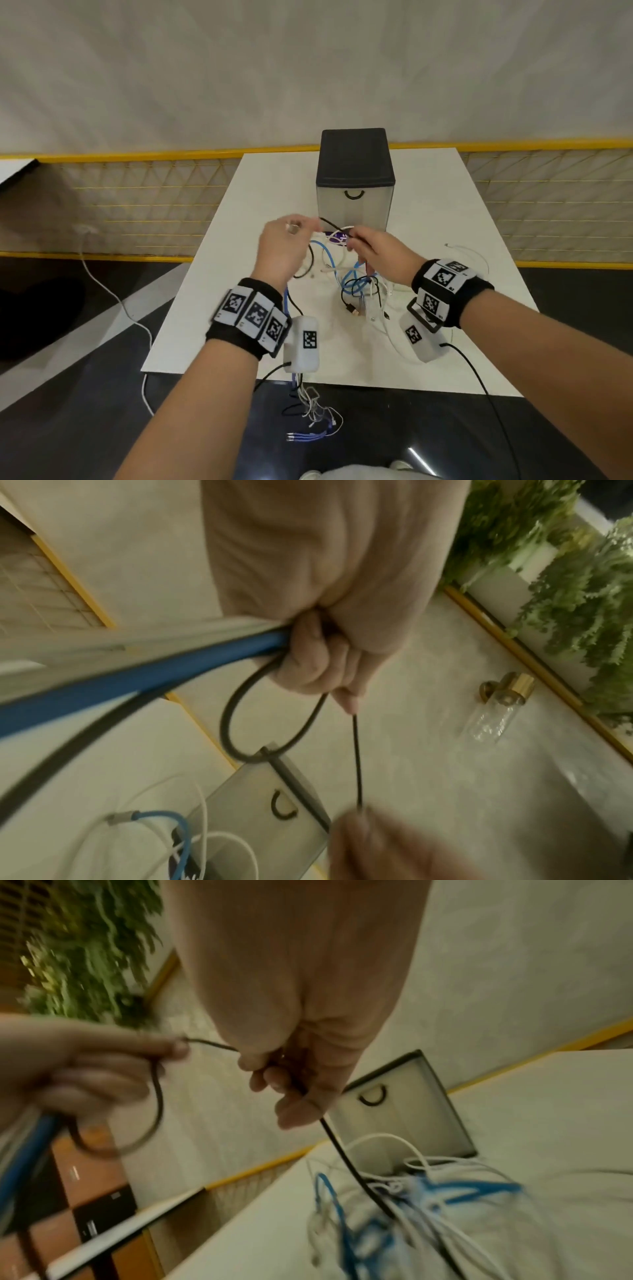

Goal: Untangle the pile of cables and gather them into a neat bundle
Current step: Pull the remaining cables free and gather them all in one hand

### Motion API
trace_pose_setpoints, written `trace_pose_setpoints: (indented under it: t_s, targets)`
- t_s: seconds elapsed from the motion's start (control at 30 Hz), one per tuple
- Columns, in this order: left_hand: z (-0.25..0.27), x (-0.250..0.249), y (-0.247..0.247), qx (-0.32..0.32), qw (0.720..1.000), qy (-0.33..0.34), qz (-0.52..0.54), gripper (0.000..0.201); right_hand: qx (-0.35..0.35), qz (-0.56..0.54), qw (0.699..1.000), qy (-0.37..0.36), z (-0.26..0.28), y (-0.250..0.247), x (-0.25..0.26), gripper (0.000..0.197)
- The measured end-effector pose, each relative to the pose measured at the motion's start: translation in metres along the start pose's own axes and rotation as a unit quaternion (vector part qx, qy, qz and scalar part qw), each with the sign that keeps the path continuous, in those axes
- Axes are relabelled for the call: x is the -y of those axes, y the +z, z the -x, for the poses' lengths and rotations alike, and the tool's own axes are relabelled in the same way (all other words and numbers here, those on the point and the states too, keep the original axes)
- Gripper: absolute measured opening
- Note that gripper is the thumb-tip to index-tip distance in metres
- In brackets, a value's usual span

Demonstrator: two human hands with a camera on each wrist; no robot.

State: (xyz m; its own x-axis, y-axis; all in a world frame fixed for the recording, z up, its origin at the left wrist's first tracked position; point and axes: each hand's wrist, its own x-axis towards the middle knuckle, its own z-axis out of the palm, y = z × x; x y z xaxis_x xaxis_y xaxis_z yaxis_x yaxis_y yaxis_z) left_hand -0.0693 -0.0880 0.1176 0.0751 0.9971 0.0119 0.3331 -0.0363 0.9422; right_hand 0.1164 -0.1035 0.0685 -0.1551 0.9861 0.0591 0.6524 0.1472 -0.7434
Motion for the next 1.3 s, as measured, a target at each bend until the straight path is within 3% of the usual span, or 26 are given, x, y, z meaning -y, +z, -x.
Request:
trace_pose_setpoints:
  t_s: [0.1, 0.17, 0.2, 0.3, 0.4, 0.47, 0.67, 0.77, 0.83, 0.93, 1.0, 1.07, 1.13, 1.2, 1.23, 1.3]
  targets:
    - [-0.014, 0.005, -0.019, -0.106, 0.993, 0.007, 0.055, 0.019, 0.045, -0.011, 0.997, 0.056, 0.009, 0.010, -0.023, 0.024]
    - [-0.015, 0.007, -0.023, -0.123, 0.991, 0.024, 0.038, 0.010, 0.034, -0.033, 0.997, 0.066, 0.008, 0.013, -0.025, 0.025]
    - [-0.012, 0.007, -0.022, -0.123, 0.991, 0.046, 0.012, 0.022, 0.023, -0.031, 0.997, 0.060, 0.006, 0.013, -0.021, 0.024]
    - [0.001, 0.003, -0.007, -0.031, 0.988, 0.122, -0.093, 0.058, -0.009, 0.003, 1.000, -0.002, -0.003, 0.007, -0.003, 0.024]
    - [0.002, 0.003, 0.010, 0.084, 0.964, 0.111, -0.225, 0.040, -0.018, 0.033, 0.995, -0.096, -0.009, 0.001, 0.010, 0.024]
    - [-0.002, 0.005, 0.012, 0.087, 0.959, 0.102, -0.249, 0.025, -0.021, 0.051, 0.992, -0.116, -0.009, 0.000, 0.010, 0.023]
    - [-0.005, 0.007, -0.003, -0.012, 0.975, 0.139, -0.173, 0.027, 0.022, 0.049, 0.998, -0.016, -0.005, 0.003, -0.009, 0.023]
    - [-0.007, 0.010, -0.009, -0.010, 0.978, 0.120, -0.170, 0.026, 0.022, 0.050, 0.998, -0.033, -0.003, 0.000, -0.003, 0.021]
    - [-0.006, 0.007, -0.014, 0.033, 0.978, 0.102, -0.178, 0.025, 0.035, 0.058, 0.997, -0.045, 0.000, -0.002, 0.008, 0.023]
    - [0.006, 0.005, -0.019, 0.151, 0.968, 0.101, -0.171, 0.016, 0.051, -0.014, 0.997, -0.059, 0.009, 0.002, 0.031, 0.032]
    - [0.014, 0.006, -0.024, 0.166, 0.972, 0.107, -0.127, 0.015, 0.084, -0.096, 0.991, -0.041, 0.021, 0.009, 0.041, 0.024]
    - [0.019, 0.007, -0.031, 0.121, 0.984, 0.106, -0.072, 0.018, 0.140, -0.093, 0.986, 0.000, 0.037, 0.019, 0.044, 0.028]
    - [0.022, 0.008, -0.040, 0.068, 0.993, 0.095, -0.025, 0.020, 0.259, 0.002, 0.966, -0.002, 0.057, 0.031, 0.042, 0.030]
    - [0.027, 0.007, -0.049, 0.059, 0.995, 0.082, 0.015, 0.023, 0.384, 0.126, 0.915, -0.020, 0.074, 0.043, 0.041, 0.032]
    - [0.030, 0.007, -0.052, 0.073, 0.994, 0.073, 0.031, 0.024, 0.407, 0.179, 0.895, -0.021, 0.078, 0.047, 0.041, 0.038]
    - [0.035, 0.007, -0.055, 0.109, 0.991, 0.059, 0.047, 0.024, 0.358, 0.232, 0.904, -0.022, 0.078, 0.050, 0.042, 0.047]
